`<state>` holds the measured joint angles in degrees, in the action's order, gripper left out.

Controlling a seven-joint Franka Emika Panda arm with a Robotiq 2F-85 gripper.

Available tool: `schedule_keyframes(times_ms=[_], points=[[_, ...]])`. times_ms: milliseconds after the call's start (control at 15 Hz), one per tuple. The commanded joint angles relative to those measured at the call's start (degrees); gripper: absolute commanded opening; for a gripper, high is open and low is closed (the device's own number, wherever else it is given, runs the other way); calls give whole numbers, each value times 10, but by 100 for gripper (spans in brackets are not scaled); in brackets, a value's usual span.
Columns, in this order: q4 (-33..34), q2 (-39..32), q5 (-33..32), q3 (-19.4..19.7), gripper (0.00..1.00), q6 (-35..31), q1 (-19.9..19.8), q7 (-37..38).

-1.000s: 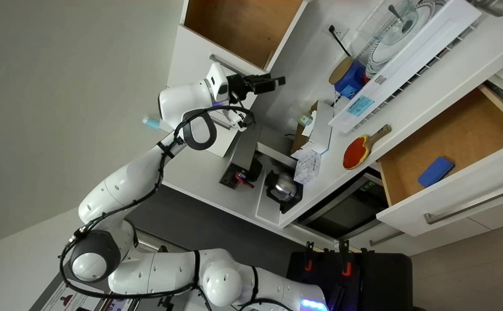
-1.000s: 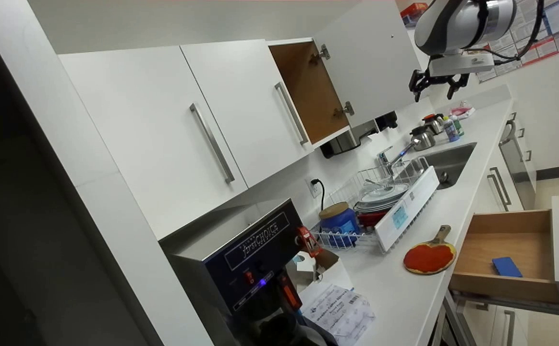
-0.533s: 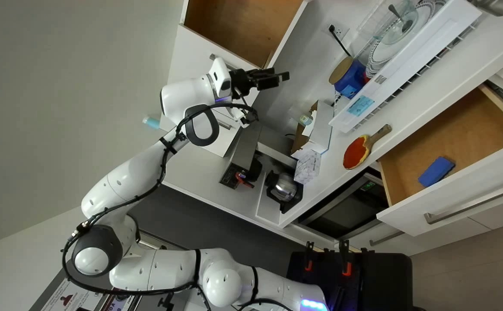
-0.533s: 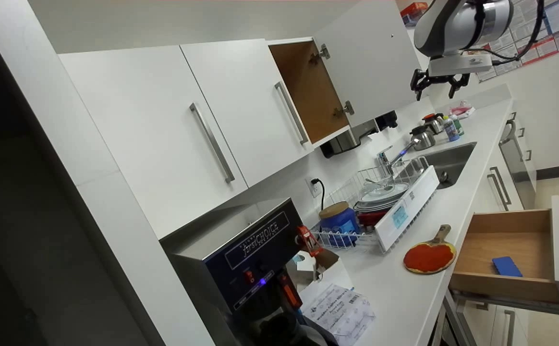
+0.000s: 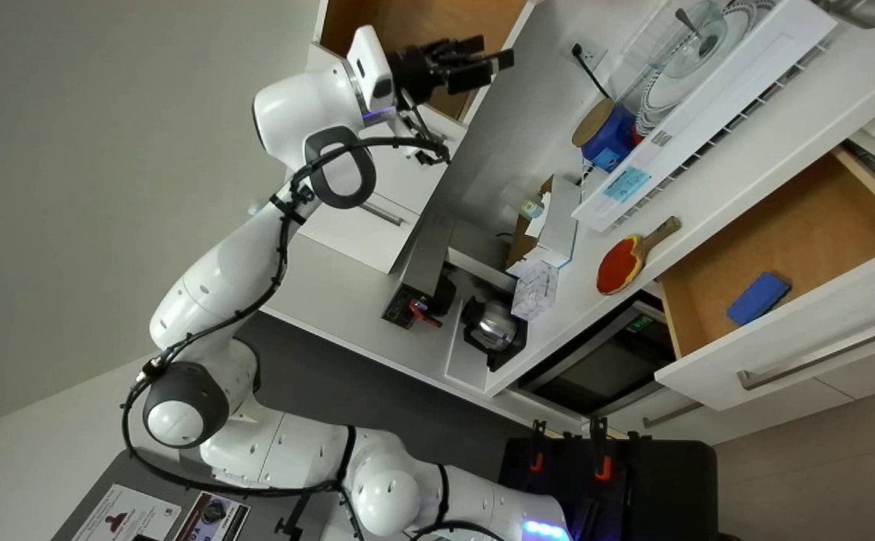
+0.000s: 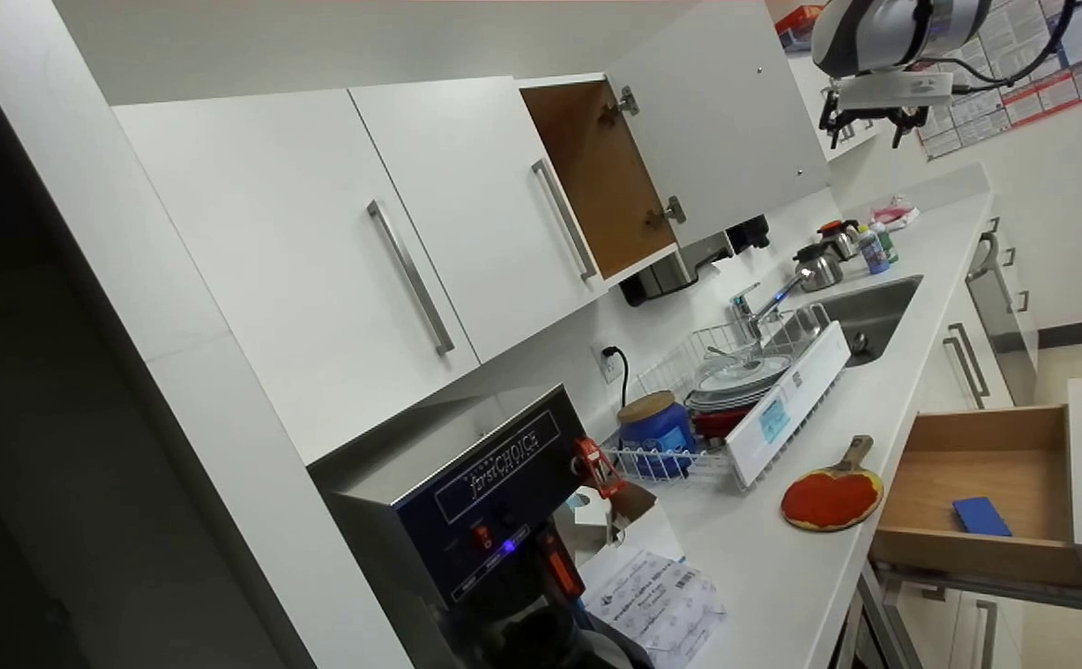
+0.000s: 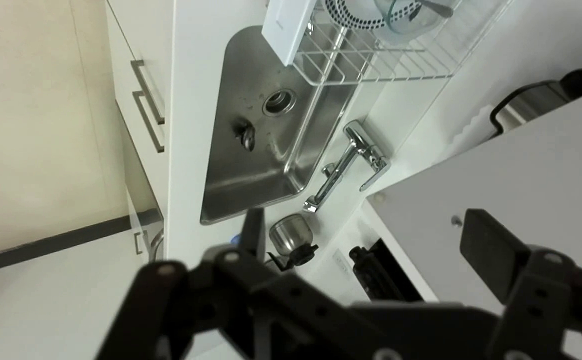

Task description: Close the cupboard

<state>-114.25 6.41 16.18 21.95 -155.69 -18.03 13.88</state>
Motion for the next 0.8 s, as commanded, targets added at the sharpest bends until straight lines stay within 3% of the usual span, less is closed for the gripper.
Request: schedule_keyframes(times_ms=[0, 467, 733], points=[[107, -66, 69, 17, 100, 51, -10, -7], [276, -185, 275, 13, 100, 148, -77, -64], [362, -252, 338, -4, 100, 201, -129, -87]])
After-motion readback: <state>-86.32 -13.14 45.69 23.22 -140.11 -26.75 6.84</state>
